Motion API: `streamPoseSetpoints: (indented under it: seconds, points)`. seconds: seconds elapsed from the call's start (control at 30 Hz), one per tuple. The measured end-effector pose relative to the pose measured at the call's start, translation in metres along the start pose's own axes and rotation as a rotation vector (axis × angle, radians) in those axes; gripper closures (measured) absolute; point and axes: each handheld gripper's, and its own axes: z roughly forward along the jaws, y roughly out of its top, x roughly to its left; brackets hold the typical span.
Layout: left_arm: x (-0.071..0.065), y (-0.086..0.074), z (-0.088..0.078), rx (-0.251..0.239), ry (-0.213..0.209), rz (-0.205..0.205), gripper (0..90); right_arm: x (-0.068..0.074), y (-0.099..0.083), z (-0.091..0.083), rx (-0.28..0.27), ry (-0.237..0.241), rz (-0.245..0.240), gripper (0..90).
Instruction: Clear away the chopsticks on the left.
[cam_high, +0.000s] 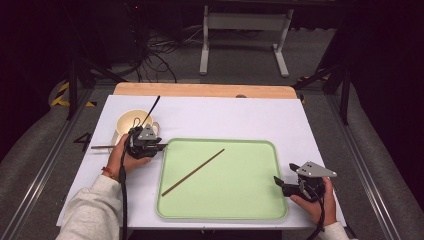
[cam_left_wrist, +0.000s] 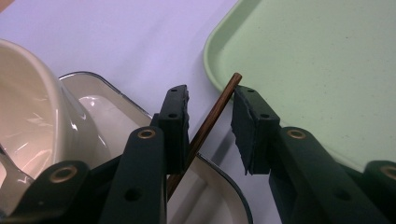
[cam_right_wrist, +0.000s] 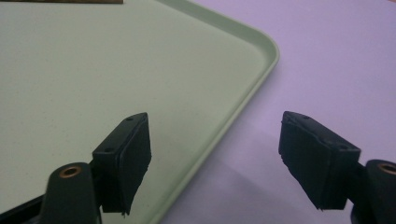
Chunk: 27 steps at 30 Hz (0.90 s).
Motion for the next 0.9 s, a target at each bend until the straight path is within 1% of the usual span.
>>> streamPoseSetpoints:
  seconds: [0.07,0.13,0.2,0.27,0.3,0.33,0.37,0.4,0.47,0.6,0.67,0.7,0.73,0.77,0.8,0.83,0.87,0.9]
  points:
    - [0.0,0.0,0.0,-0.004,-0.008,0.0,70.4,0.0,0.0,0.0,0.0,0.0,0.0,25.5]
    - [0.001,0.0,-0.001,-0.005,-0.02,-0.013,76.2,0.0,0.0,0.0,0.0,0.001,0.001,25.4]
    - [0.001,0.0,-0.001,0.002,-0.025,-0.014,81.4,0.0,0.0,0.0,0.0,0.002,-0.001,25.4]
    - [0.001,0.0,-0.001,0.012,-0.024,-0.018,81.8,0.0,0.0,0.0,-0.001,0.003,-0.001,25.5]
    - [0.001,0.002,-0.002,0.026,-0.018,-0.025,82.5,0.0,0.0,0.0,0.0,0.003,-0.001,25.5]
    - [0.001,0.003,-0.003,0.036,-0.016,-0.021,84.1,0.0,0.0,0.0,0.001,0.002,-0.001,25.4]
    - [0.001,0.003,-0.003,0.036,-0.026,-0.027,85.7,0.0,0.0,0.0,0.001,0.002,-0.001,25.4]
    - [0.001,0.003,-0.004,0.038,-0.035,-0.028,85.4,0.0,0.0,0.0,0.0,0.002,0.0,25.4]
    - [0.001,0.004,-0.003,0.042,-0.034,-0.025,85.9,0.0,0.0,0.0,-0.001,0.003,0.001,25.4]
    - [0.001,0.005,-0.007,0.009,-0.039,-0.049,86.1,0.0,0.0,0.0,-0.001,0.002,0.001,25.4]
    - [-0.001,0.008,-0.011,-0.004,-0.03,-0.058,86.2,0.0,0.0,0.0,-0.003,0.001,0.005,25.4]
    - [-0.002,0.009,-0.013,-0.023,-0.028,-0.066,86.2,0.0,0.0,0.0,-0.004,0.002,0.006,25.4]
    - [-0.003,0.011,-0.015,-0.043,-0.039,-0.072,86.2,-0.001,0.0,0.0,-0.005,0.002,0.007,25.4]
    - [-0.003,0.011,-0.015,-0.043,-0.039,-0.072,86.1,-0.001,0.0,0.0,-0.005,0.002,0.007,25.4]
    - [-0.008,0.016,-0.02,-0.083,-0.047,-0.089,86.2,-0.001,0.0,0.0,-0.004,0.002,0.008,25.4]
    - [-0.01,0.019,-0.023,-0.098,-0.066,-0.1,86.2,-0.001,0.0,0.0,-0.005,0.002,0.008,25.4]
    - [-0.01,0.019,-0.023,-0.098,-0.066,-0.1,86.2,-0.001,0.0,0.0,-0.005,0.002,0.008,25.4]
    - [-0.013,0.023,-0.026,-0.126,-0.081,-0.109,86.2,-0.001,0.0,-0.001,-0.005,0.0,0.008,25.4]
